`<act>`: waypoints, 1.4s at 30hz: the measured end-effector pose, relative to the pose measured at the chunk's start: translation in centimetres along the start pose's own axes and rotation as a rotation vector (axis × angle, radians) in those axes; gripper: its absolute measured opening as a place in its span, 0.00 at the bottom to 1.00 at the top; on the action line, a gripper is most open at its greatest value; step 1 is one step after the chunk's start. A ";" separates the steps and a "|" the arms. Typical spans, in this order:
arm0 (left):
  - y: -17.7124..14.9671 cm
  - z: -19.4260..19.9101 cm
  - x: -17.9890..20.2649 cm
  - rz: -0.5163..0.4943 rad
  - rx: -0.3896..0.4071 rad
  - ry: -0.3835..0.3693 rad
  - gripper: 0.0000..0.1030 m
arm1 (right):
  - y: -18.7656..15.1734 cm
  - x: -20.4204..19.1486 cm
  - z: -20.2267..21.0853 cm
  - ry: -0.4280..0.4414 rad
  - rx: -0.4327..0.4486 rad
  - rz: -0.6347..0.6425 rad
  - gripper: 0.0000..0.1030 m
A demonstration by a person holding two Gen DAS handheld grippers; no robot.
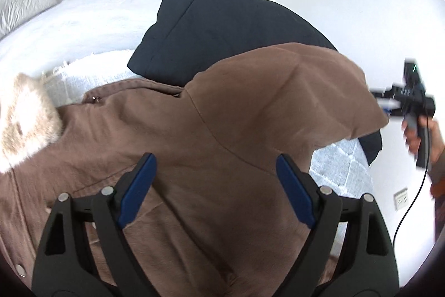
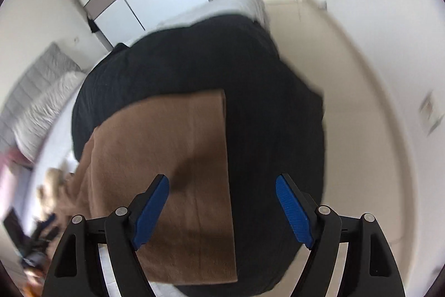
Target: Fold large clothes
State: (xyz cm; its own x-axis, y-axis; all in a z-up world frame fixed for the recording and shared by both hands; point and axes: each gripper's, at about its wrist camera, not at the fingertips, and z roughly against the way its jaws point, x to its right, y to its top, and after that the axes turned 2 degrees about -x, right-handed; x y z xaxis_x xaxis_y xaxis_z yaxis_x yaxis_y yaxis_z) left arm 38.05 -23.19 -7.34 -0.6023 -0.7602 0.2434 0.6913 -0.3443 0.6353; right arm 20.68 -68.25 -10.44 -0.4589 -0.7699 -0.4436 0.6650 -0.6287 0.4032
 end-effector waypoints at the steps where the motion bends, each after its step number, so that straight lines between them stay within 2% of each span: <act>1: 0.1 0.2 0.2 0.019 -0.001 -0.008 0.78 | -0.8 0.7 0.1 0.040 -0.003 -0.057 0.71; 2: 0.3 0.3 0.1 0.035 0.005 -0.011 0.77 | -1.0 0.7 0.5 0.099 0.003 -0.084 0.37; 3: 0.4 0.6 0.0 0.047 0.020 -0.014 0.73 | -1.2 0.1 1.6 0.135 0.015 -0.081 0.18; 5: 0.7 1.0 -0.1 0.061 0.053 -0.044 0.66 | -0.7 -1.9 3.9 0.124 0.082 0.028 0.10; 7: 0.6 0.6 -0.1 0.085 0.051 -0.106 0.47 | 0.5 -4.0 7.3 0.125 0.181 0.106 0.08; 9: 0.4 -0.9 0.4 0.127 0.008 -0.203 0.34 | 1.1 -4.9 10.2 0.074 0.282 0.137 0.06; 11: -0.7 -3.2 1.5 0.158 -0.048 -0.281 0.34 | 1.8 -5.2 11.7 0.020 0.319 0.159 0.06; 13: -2.5 -6.5 3.4 0.130 -0.144 -0.293 0.34 | 1.7 -6.5 10.6 -0.175 0.319 0.233 0.05; 16: -3.3 -6.9 5.7 0.021 -0.124 -0.196 0.38 | 0.6 -6.1 7.1 -0.425 0.275 0.325 0.05; 18: -2.7 -6.2 6.1 0.009 -0.147 -0.190 0.45 | 0.5 -5.7 5.3 -0.449 0.259 0.334 0.06; 20: -2.4 -4.7 6.2 0.000 -0.152 -0.185 0.56 | 0.0 -5.2 5.0 -0.412 0.260 0.300 0.10; 21: -2.3 -3.6 6.3 -0.007 -0.147 -0.176 0.67 | -0.1 -5.1 5.7 -0.397 0.266 0.286 0.14; 22: -2.3 -2.3 6.2 -0.013 -0.134 -0.161 0.73 | 0.2 -6.3 5.7 -0.389 0.273 0.287 0.17; 24: -2.7 0.8 5.5 -0.006 -0.095 -0.140 0.75 | -0.4 -8.3 7.0 -0.364 0.290 0.309 0.32; 25: -3.0 2.4 5.2 0.002 -0.090 -0.130 0.76 | -1.4 -9.1 7.5 -0.338 0.293 0.326 0.38; 26: -3.5 4.1 4.6 0.014 -0.089 -0.115 0.77 | -1.8 -10.7 6.8 -0.314 0.292 0.344 0.50; 27: -4.1 5.9 4.1 0.028 -0.092 -0.096 0.77 | -2.9 -11.8 7.8 -0.272 0.286 0.379 0.55; 31: -7.1 13.3 1.2 0.086 -0.095 -0.006 0.82 | -6.0 -15.1 9.4 -0.167 0.221 0.504 0.63; 36: -12.5 22.1 -1.0 0.128 -0.067 0.146 0.84 | -12.4 -18.4 11.7 -0.090 0.149 0.657 0.75; 39: -15.9 26.6 -2.6 0.179 -0.083 0.192 0.94 | -16.2 -19.1 11.9 -0.058 0.108 0.733 0.78; 42: -20.0 29.9 -4.0 0.246 -0.123 0.223 0.94 | -19.9 -18.8 11.1 -0.005 0.009 0.756 0.78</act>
State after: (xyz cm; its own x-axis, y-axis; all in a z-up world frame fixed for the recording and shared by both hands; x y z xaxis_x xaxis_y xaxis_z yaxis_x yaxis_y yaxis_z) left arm 14.68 3.22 0.94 -0.3196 -0.9255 0.2033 0.8556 -0.1896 0.4817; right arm 9.55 -42.50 -1.28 0.1176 -0.9922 -0.0405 0.7951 0.0697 0.6025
